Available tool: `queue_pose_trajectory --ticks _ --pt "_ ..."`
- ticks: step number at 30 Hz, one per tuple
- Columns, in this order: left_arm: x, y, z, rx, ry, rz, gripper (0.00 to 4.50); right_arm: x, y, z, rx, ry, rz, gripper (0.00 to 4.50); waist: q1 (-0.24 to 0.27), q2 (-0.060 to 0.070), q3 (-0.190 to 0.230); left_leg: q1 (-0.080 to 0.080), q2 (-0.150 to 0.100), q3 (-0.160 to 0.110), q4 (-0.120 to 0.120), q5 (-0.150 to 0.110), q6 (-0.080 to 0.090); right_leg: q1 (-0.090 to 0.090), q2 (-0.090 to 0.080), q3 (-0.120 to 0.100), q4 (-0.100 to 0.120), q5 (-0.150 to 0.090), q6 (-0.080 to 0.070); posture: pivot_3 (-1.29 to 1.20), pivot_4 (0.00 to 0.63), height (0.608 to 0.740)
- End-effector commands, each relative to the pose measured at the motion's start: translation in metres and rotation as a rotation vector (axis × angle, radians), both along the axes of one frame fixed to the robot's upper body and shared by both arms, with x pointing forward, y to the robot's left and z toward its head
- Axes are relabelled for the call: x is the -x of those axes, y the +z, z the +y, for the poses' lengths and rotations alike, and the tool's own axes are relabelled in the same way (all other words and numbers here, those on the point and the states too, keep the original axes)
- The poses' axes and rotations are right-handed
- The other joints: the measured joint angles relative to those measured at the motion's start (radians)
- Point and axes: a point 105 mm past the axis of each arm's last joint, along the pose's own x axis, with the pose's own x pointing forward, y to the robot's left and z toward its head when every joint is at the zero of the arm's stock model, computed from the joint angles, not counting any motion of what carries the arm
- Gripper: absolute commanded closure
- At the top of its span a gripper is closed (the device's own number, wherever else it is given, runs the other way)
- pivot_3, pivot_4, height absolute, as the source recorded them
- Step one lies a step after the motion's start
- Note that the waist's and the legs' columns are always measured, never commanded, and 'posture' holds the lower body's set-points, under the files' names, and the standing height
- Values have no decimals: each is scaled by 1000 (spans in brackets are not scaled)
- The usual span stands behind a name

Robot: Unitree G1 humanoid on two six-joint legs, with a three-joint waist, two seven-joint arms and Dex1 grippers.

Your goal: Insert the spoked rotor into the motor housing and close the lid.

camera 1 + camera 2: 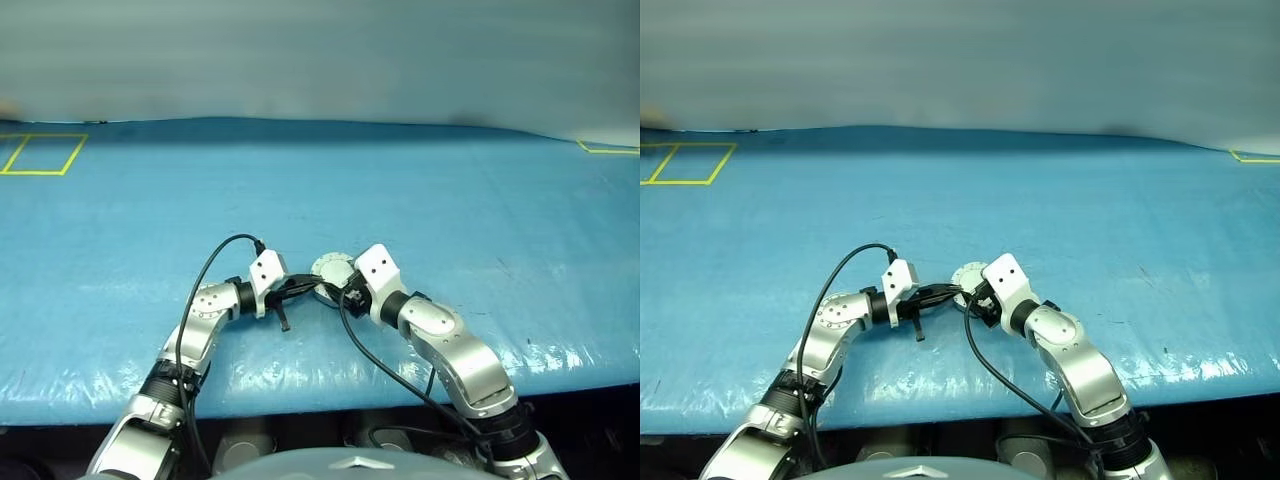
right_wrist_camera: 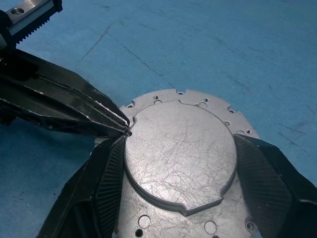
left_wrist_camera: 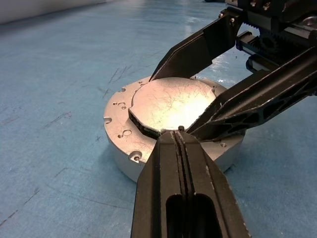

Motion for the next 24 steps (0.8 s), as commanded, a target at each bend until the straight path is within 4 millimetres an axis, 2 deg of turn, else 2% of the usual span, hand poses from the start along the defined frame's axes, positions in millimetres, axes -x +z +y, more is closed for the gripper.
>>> queue_pose_trajectory --ticks 1,2,6,9,12,16,19,21,24 --pt "3 -11 -4 -35 -9 30 4500 7 -16 -5 10 -13 59 444 1 0 0 0 0 0 0 0 0 0 0 0 0 0 0 0 150 740" --pt "3 -11 -4 -34 -9 29 4500 8 -14 -4 -2 -4 57 79 2 0 0 0 0 0 0 0 0 0 0 0 0 0 0 0 150 740" --pt "3 -11 -5 -36 -13 32 4500 13 23 11 -236 69 -34 29 6 0 0 0 0 -1 0 0 0 0 0 -1 0 -1 2 0 150 740" --pt "3 -11 -5 -41 -15 30 4500 7 45 2 -316 13 -130 29 5 1 1 -2 0 0 0 0 0 -1 0 0 0 -1 2 0 150 740" --pt "3 -12 -5 -44 -18 31 4500 -2 59 -19 -386 -96 -180 29 9 1 1 -3 0 -1 -1 0 0 -1 0 -1 0 -1 1 0 150 740" --pt "4 -13 -7 -50 -27 34 4500 1 50 -43 -452 -168 -74 29 15 1 1 -3 0 -1 -1 -1 1 -1 0 -1 -3 0 1 0 150 740" --pt "6 -13 -7 -55 -36 35 4500 17 30 -46 -546 -136 126 29 20 1 1 -3 0 0 -2 -1 2 0 0 -1 -4 2 -2 0 150 740" --pt "6 -14 -7 -58 -37 37 4500 23 21 -51 -575 -144 184 29 21 1 1 -3 0 1 -4 -1 2 2 0 0 -4 2 -2 0 150 740" --pt "8 -16 -6 -71 -45 40 4500 30 14 -55 -770 -176 290 29 21 1 1 -3 0 1 -4 -1 2 2 0 0 -4 1 -3 0 150 740"
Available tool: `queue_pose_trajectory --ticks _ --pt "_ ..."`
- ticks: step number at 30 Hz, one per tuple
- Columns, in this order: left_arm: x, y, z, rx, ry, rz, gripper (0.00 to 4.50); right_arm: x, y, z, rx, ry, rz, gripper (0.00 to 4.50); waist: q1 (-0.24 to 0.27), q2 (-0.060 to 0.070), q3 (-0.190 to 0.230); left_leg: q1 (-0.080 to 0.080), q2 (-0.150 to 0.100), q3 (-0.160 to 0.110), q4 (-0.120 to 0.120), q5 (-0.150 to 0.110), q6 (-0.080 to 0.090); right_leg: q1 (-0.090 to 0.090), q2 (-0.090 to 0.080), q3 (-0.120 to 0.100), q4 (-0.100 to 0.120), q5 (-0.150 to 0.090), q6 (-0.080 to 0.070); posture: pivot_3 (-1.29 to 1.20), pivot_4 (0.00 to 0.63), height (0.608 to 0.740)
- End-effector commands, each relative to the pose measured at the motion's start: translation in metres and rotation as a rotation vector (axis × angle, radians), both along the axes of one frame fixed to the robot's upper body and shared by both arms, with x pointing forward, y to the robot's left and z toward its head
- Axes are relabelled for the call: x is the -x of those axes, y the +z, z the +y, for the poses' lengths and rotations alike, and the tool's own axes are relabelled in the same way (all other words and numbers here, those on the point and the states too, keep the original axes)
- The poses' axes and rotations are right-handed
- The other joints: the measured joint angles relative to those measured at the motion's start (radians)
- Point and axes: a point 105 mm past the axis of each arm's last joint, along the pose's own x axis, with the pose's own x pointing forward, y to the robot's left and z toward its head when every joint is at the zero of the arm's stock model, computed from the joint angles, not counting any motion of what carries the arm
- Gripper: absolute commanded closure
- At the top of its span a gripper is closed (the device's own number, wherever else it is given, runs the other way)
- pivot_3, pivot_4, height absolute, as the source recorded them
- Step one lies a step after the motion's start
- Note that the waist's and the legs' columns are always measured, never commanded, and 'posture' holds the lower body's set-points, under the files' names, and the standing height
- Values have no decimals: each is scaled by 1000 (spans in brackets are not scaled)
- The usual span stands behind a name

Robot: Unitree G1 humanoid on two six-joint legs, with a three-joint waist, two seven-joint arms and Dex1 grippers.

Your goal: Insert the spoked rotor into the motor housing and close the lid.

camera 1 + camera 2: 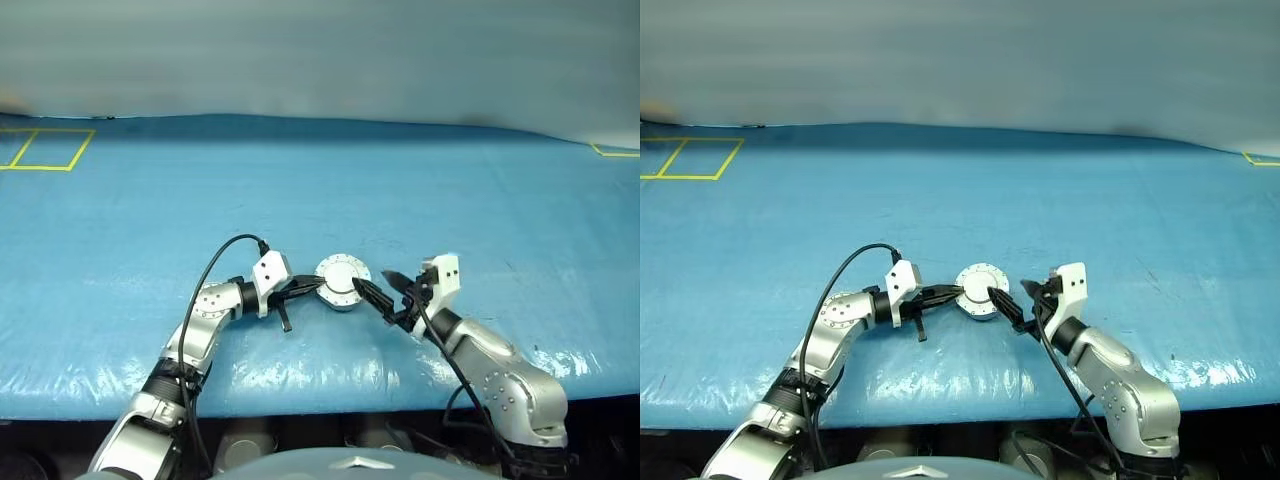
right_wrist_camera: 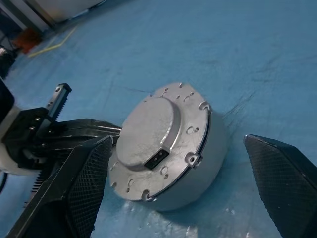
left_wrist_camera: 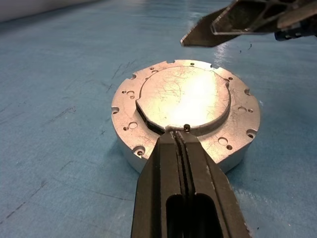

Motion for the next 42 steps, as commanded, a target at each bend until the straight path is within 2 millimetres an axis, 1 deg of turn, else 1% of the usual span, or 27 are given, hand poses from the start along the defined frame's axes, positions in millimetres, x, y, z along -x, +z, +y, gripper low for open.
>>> queue_pose_trajectory --ticks 1,5,7,10,12,15,18,20,24,25,27,34,37,38,40,42 --pt "8 -15 -2 -55 -26 42 4500 5 4 -3 -195 -21 39 29 0 0 0 0 0 0 0 0 0 0 0 0 0 0 0 0 150 740" --pt "7 -15 -2 -55 -22 40 4500 3 -7 1 -356 -69 99 29 -1 0 0 1 0 0 0 0 0 -2 0 0 -1 0 1 0 150 740" --pt "7 -15 -3 -58 -24 38 4500 2 -12 4 -402 -75 125 29 -1 2 1 1 0 -2 -1 0 0 -2 0 -2 -2 0 1 0 150 740" --pt "7 -15 -3 -61 -28 38 4500 1 -23 7 -427 -89 164 29 0 3 1 0 0 -1 -1 0 0 -2 0 -1 -3 0 1 0 150 740" --pt "8 -15 -3 -63 -32 39 4500 1 -33 5 -434 -114 197 29 -1 3 1 1 0 -1 -1 0 0 -2 0 -1 -4 0 1 0 150 740" --pt "8 -16 -3 -71 -34 39 4500 -1 -41 2 -456 -155 225 29 -1 3 0 1 0 -1 -1 0 1 -1 0 -1 -4 0 1 0 150 740" --pt "9 -16 -2 -73 -32 40 4500 -1 -39 3 -478 -156 210 616 -1 4 -1 2 0 -1 0 0 0 -1 0 -1 -4 0 1 0 150 740" --pt "9 -16 -2 -73 -34 42 4500 0 -37 5 -478 -144 204 1337 -1 5 -1 2 0 -1 -1 0 0 -1 0 -1 -4 0 1 0 150 740" --pt "9 -17 -3 -78 -33 43 4500 -1 -38 6 -485 -147 205 2587 -1 7 -3 1 0 -1 -1 0 1 -1 0 -1 -5 1 1 0 150 740" --pt "9 -17 -3 -78 -32 43 4500 -1 -39 7 -486 -145 205 2755 0 7 -3 1 0 -1 -1 0 1 -1 0 -1 -5 1 1 0 150 740" --pt "10 -17 -3 -76 -34 44 4500 -2 -38 9 -486 -142 205 3312 0 7 -3 1 0 -2 -1 0 1 -1 0 -1 -5 0 1 0 150 740" --pt "9 -16 -3 -68 -27 42 4500 -1 -47 12 -465 -158 238 3335 -1 7 -4 2 0 -1 -1 0 1 -1 0 -1 -5 1 2 0 150 740" --pt "8 -9 -3 -20 -12 40 4500 0 -53 13 -434 -172 263 3335 -2 7 -4 2 0 -1 -1 0 1 0 -1 -1 -5 1 2 0 150 740" --pt "7 -3 -5 30 -3 47 4500 -1 -54 13 -420 -182 260 3335 -3 7 -4 2 0 -1 -1 0 1 0 -1 -1 -5 1 2 0 150 740" --pt "8 16 -8 192 13 105 4500 -3 -56 11 -414 -212 262 3335 -9 7 -4 2 1 -1 -1 0 1 -1 -2 -1 -5 1 2 0 150 740" --pt "20 32 -10 300 -38 154 4500 -5 -54 11 -437 -226 268 3335 -16 7 -4 2 1 -1 -1 0 1 -1 -5 -1 -5 0 3 0 150 740"
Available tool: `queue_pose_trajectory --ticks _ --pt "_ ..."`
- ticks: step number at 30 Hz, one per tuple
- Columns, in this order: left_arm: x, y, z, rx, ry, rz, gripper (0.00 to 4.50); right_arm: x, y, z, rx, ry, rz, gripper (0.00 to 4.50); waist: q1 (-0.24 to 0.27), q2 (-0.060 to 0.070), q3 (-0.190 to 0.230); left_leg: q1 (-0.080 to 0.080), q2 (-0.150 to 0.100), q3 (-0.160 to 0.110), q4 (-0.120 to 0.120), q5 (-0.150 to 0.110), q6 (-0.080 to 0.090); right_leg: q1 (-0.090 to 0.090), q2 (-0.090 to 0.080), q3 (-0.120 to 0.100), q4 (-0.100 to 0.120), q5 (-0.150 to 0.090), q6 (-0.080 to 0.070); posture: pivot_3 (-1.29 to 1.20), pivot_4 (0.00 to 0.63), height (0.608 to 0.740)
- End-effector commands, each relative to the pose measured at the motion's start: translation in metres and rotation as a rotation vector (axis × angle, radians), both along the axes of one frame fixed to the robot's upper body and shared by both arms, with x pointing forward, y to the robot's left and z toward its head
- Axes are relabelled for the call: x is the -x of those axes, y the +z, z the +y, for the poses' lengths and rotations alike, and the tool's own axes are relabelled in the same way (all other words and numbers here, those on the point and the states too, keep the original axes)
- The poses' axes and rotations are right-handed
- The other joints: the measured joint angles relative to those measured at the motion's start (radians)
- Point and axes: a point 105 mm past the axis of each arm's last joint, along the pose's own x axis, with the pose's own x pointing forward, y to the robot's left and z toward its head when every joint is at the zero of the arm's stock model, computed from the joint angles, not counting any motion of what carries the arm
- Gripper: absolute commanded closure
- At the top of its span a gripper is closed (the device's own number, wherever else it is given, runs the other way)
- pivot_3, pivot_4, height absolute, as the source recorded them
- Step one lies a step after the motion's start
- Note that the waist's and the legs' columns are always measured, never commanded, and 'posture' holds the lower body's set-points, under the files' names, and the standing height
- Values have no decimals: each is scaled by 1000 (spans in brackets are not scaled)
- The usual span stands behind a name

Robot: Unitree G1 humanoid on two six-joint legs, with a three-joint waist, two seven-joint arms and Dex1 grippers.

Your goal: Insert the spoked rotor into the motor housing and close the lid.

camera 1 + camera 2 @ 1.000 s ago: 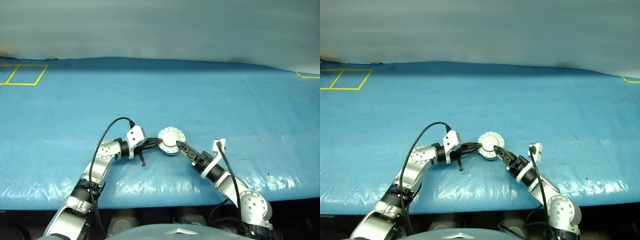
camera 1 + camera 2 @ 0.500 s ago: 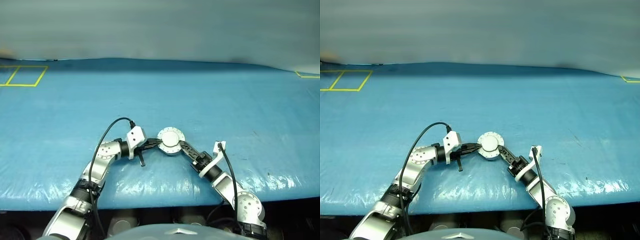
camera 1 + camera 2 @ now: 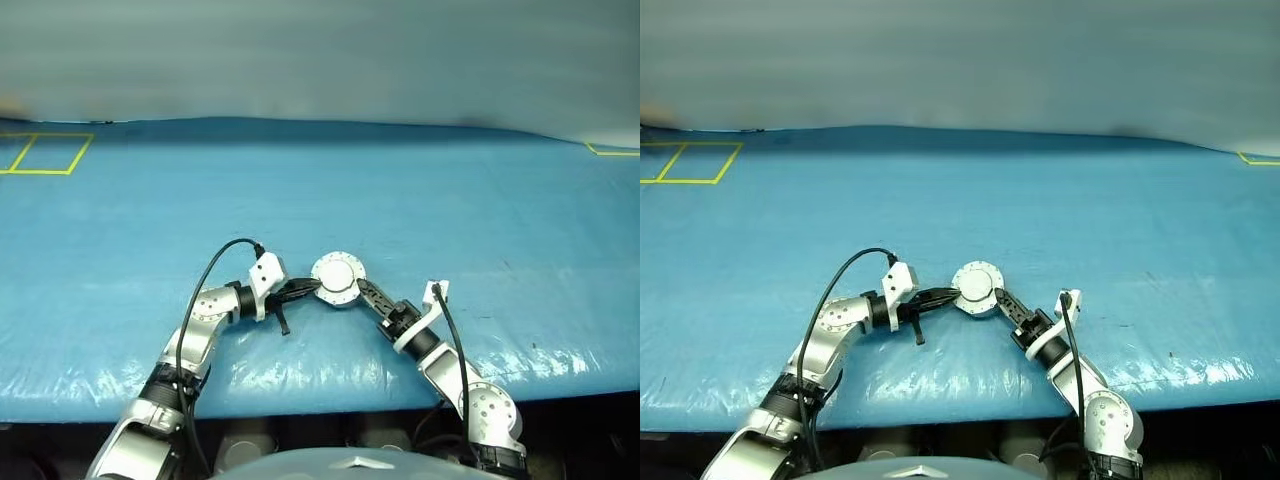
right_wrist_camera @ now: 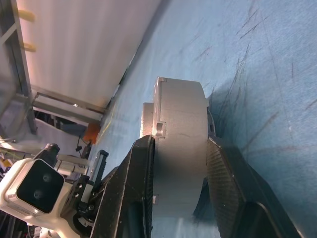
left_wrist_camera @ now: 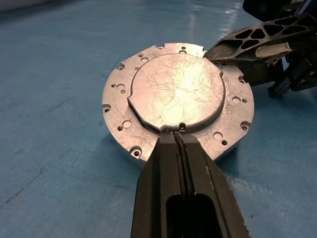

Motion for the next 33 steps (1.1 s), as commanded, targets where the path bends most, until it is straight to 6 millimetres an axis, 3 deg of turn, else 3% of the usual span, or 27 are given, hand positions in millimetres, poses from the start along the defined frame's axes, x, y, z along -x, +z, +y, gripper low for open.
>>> queue_pose_trajectory --ticks 1,4,8,14,16,20,23,30,33 --pt "18 39 -13 203 -102 21 4500 0 -20 -4 51 -49 114 3335 -8 -1 0 -1 0 0 0 0 0 -1 0 0 0 0 1 0 150 740" --pt "28 60 -3 323 -128 96 4500 -1 -24 -2 41 -57 148 3335 -18 0 1 -1 0 0 0 0 0 -1 0 0 0 0 0 0 150 740" --pt "18 82 23 471 -7 136 4500 -4 -12 -3 -127 -93 120 3335 -21 1 1 0 1 -2 0 0 0 -1 1 0 1 -2 2 0 150 740" --pt "-6 74 59 607 287 266 4500 -11 30 20 -334 -10 6 3335 -14 0 3 -4 -1 -2 -1 0 0 1 6 1 -2 1 -1 0 150 740" --pt "-4 63 66 581 341 296 4500 -12 54 35 -370 58 -65 3335 -18 0 4 -6 -2 -1 -1 0 1 0 7 3 -3 2 0 0 150 740" --pt "5 53 71 597 342 337 4500 -16 78 48 -405 119 -125 3335 -24 4 12 -6 -1 -1 -2 0 0 -1 10 4 -2 2 0 0 150 740" --pt "12 55 72 667 310 374 3940 -19 88 51 -423 134 -149 3335 -21 4 14 -7 -1 -1 -2 0 0 -1 10 4 -2 2 -1 0 150 740" --pt "11 54 93 917 417 441 1540 -17 104 59 -397 203 -203 3335 -15 2 16 -9 -1 -1 -2 0 0 -1 10 4 -4 3 1 0 150 740" --pt "22 41 79 899 339 560 543 -16 106 63 -385 232 -217 3335 -19 2 16 -9 -1 -1 -2 0 0 -1 11 4 -4 3 1 0 150 740"
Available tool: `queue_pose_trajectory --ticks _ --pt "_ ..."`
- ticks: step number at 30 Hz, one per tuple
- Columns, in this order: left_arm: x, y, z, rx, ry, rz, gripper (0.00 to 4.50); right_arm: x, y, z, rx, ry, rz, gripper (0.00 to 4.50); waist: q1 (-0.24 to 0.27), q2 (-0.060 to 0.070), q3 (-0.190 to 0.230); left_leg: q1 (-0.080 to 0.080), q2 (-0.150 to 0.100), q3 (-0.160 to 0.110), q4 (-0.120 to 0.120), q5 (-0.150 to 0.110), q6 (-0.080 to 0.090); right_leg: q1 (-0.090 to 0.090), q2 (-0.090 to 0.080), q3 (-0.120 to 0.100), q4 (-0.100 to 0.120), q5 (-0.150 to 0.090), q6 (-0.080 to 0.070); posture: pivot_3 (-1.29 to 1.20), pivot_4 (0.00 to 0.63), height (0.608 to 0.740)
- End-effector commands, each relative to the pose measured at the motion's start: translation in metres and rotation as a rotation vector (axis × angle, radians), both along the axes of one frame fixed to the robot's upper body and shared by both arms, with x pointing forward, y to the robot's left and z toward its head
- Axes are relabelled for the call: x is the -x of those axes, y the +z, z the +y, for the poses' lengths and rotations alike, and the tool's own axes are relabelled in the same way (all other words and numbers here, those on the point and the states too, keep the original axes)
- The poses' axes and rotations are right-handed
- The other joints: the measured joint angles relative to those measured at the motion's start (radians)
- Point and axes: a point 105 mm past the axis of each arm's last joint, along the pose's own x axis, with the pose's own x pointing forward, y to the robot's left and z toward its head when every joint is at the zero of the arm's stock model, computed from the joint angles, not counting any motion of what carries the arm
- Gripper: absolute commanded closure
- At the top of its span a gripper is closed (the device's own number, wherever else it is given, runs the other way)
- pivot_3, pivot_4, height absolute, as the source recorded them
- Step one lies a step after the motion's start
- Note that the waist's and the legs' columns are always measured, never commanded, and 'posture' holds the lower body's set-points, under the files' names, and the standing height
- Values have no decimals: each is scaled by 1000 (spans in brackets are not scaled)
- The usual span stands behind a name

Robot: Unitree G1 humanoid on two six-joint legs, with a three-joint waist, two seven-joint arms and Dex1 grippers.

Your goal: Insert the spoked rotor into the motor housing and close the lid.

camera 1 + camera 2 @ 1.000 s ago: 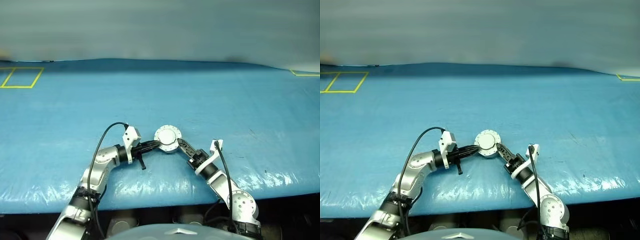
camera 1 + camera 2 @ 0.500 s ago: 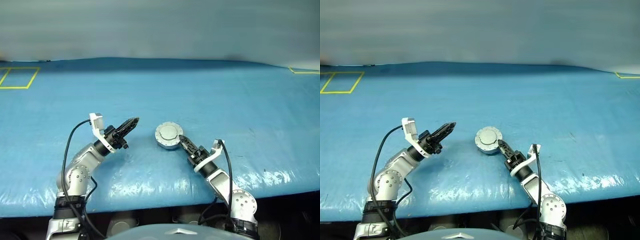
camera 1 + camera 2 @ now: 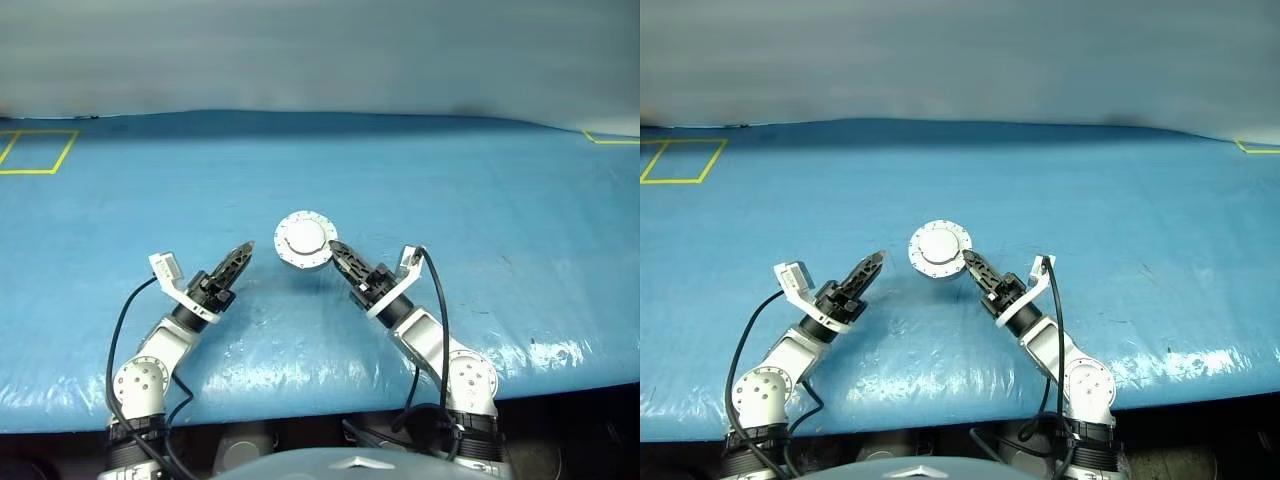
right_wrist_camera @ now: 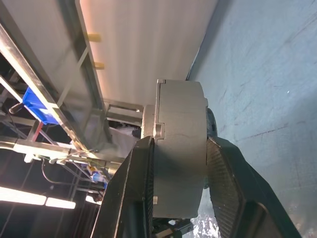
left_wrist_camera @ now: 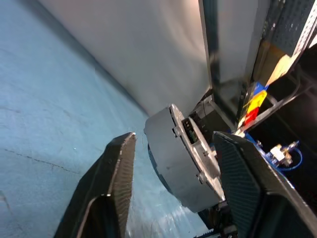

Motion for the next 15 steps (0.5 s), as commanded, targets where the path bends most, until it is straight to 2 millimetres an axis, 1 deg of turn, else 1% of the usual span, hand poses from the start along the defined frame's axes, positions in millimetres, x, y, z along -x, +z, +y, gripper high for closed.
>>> queue_pose_trajectory --ticks 1,2,4,7,10,11,13,15 --pt "14 -14 -17 15 -131 69 216 4 39 10 -77 54 -155 3335 -3 0 0 0 0 0 0 0 0 0 0 0 0 0 0 0 150 740" --pt "16 -16 -20 27 -154 80 26 5 37 11 -75 62 -153 3335 -3 0 0 0 0 0 0 0 0 0 0 0 0 0 0 0 150 740" --pt "16 -17 -25 41 -167 86 26 5 35 11 -70 67 -144 3335 -4 0 0 0 0 0 0 0 0 0 0 0 0 0 0 0 150 740" --pt "10 -7 -36 93 -179 47 26 8 37 12 -62 84 -156 3335 0 0 0 0 0 0 1 0 0 0 0 0 0 0 0 0 150 740" --pt "7 3 -41 130 -193 0 26 9 35 13 -52 93 -151 3335 0 0 0 0 0 0 1 0 0 0 0 0 0 0 1 0 150 740" --pt "5 8 -42 168 -188 -8 26 9 34 14 -51 92 -147 3335 -1 0 0 0 0 0 1 0 0 0 0 0 0 0 1 0 150 740" --pt "3 10 -46 172 -197 -10 26 10 34 13 -46 93 -145 3335 0 0 0 0 0 0 1 0 0 0 0 0 0 1 1 0 150 740" --pt "7 12 -56 174 -251 -15 26 9 30 13 -33 90 -131 3335 0 0 0 0 -1 0 1 0 0 1 0 0 0 1 1 0 150 740"
